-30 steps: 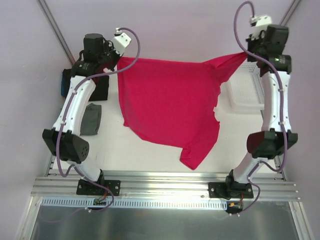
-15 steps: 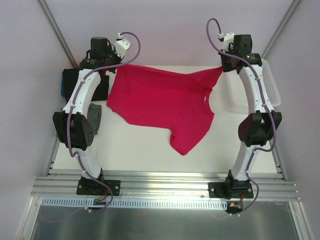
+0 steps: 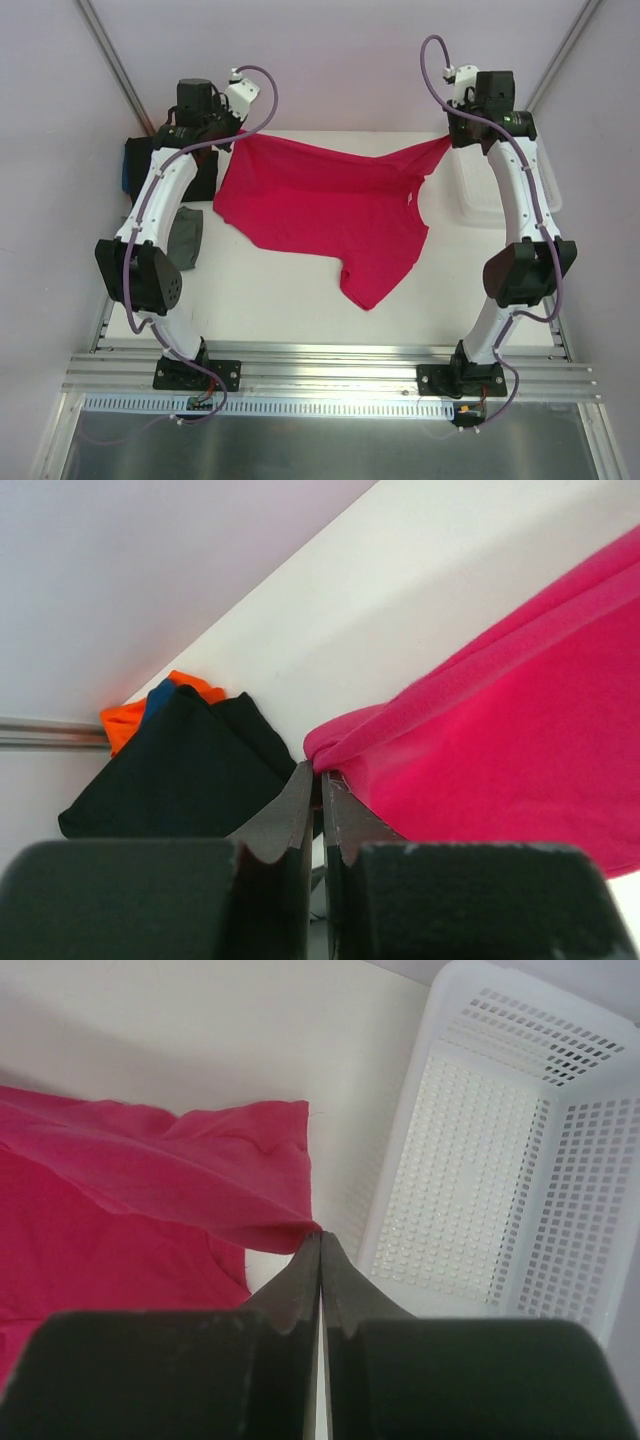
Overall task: Fold and stack the t-shirts
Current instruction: Flatten the tshirt out
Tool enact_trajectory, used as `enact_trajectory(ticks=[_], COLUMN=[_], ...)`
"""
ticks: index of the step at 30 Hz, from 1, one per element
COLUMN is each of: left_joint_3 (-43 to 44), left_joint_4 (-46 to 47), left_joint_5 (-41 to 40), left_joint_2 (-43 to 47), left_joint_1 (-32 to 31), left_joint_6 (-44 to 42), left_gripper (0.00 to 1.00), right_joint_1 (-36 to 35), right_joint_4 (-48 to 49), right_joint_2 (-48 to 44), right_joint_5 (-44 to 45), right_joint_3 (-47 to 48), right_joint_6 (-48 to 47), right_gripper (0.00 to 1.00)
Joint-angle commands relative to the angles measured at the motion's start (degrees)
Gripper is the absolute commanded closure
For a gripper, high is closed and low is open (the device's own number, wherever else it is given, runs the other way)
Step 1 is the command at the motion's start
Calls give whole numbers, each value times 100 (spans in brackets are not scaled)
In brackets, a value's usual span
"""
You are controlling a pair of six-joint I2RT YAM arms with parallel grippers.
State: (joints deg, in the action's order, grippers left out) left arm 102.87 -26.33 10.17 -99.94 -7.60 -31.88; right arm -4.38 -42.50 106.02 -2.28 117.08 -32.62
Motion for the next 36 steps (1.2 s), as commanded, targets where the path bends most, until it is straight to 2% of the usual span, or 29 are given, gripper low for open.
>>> enact_trajectory(ticks=[1,6,8,9,12,13,17,21,24,29,32,36], left_joint_3=[-82,-635,-1048,-1189,-1550,-1559,-1244,-796,-278,-328,-758,-1470], left_joint_4=[119,93,84,84,58,40,-127,-127,-127,-101,-31,83], left_joint_5=[46,-68,-25,-50,-68,-120,-419,-604,-648,-868,-703,-588], left_joint_2=[817,2231,2758,3274,4093,4218,4474,4353,4054,3640,3412,2711], left_joint_1=[-180,-549,-865,-1006,-1393,-1455,-1517,-1517,-1517,-1499,-1299,-911], left_joint_6=[138,366,367,323,471,603,648,358,183,-240,-135,15], left_gripper=[100,100,100,100,100,100,100,100,100,100,100,100], right_joint_1=[51,139,139,131,148,166,421,429,421,412,745,886], right_joint_4=[-39,-223,-486,-931,-1287,-1270,-1217,-639,-252,505,743,218], right_joint_2=[-905,-2663,-3146,-3471,-4087,-4541,-5125,-5311,-5065,-4521,-4055,-3177], right_joint_5=[79,184,193,193,588,789,1387,2029,2285,2356,1909,828], right_joint_3=[53,-554,-537,-319,-308,-395,-265,-63,297,290,-52,-510], right_joint_6=[185,353,466,511,599,590,380,-121,-499,-956,-843,208], right_gripper=[100,100,100,100,100,100,100,100,100,100,100,100])
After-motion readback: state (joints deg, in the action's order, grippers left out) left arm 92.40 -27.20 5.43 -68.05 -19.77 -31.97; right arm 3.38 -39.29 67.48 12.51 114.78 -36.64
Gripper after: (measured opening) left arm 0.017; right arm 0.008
